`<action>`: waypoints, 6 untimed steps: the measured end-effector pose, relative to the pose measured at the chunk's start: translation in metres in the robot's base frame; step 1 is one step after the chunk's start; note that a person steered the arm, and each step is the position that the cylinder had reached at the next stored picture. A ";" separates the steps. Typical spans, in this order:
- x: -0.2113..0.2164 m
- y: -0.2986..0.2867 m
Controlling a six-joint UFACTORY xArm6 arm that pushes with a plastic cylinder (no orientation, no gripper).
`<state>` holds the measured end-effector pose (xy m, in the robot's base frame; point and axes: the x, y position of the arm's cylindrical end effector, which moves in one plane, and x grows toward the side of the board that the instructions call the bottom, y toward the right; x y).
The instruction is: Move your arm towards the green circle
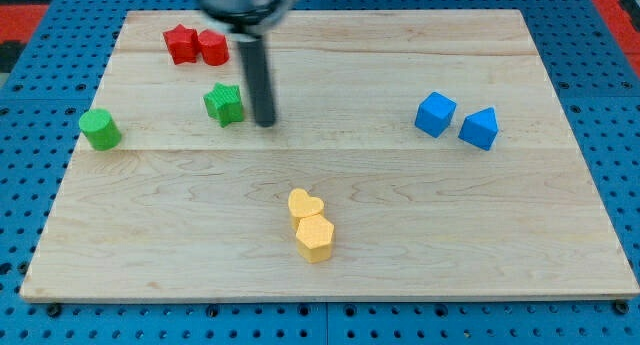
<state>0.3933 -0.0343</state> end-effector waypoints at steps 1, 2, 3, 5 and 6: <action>-0.033 -0.017; -0.028 -0.082; -0.016 -0.112; 0.090 -0.115; 0.092 -0.269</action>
